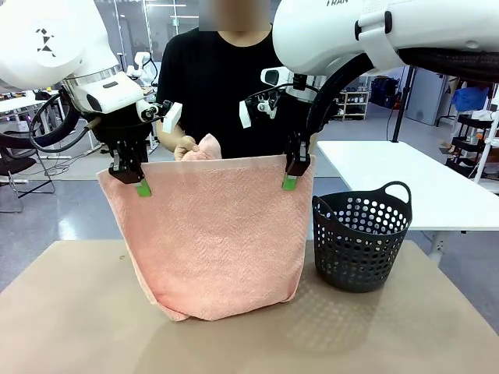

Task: Fold the towel.
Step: Release the end of the 100 cm Hotel Towel you were holding and grab the top end of the folded side.

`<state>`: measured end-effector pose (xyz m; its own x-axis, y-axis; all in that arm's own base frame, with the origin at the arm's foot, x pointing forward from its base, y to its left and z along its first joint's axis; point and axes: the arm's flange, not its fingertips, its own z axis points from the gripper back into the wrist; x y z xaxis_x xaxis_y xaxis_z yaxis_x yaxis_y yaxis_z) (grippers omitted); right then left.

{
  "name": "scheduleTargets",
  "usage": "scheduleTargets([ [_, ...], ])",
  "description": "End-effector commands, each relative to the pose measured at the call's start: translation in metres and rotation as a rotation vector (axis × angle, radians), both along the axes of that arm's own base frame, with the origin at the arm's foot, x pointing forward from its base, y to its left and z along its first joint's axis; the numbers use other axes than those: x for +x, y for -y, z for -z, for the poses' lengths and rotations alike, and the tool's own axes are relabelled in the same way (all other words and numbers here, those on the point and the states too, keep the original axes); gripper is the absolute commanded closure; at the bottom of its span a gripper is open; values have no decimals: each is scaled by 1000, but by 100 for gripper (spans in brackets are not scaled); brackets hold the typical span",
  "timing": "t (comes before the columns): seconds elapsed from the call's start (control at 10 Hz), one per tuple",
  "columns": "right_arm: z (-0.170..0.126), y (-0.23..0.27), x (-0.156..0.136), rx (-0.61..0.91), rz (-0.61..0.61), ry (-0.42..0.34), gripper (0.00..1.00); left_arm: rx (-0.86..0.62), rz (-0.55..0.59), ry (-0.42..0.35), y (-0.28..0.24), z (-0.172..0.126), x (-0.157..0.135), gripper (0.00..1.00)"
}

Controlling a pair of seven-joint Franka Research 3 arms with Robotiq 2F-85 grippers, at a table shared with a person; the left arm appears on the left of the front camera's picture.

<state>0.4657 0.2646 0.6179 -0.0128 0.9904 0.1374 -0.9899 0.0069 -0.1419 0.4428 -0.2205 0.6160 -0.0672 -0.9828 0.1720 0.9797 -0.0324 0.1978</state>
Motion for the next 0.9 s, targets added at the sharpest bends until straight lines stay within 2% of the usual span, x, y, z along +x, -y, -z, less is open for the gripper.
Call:
scheduleTargets([
  [0.0, 1, 0, 0, -2, -2, -2, 100, -1, 0, 1, 0, -2, 1, 100],
  [0.8, 1, 0, 0, -2, -2, -2, 100, -1, 0, 1, 0, -2, 1, 100],
])
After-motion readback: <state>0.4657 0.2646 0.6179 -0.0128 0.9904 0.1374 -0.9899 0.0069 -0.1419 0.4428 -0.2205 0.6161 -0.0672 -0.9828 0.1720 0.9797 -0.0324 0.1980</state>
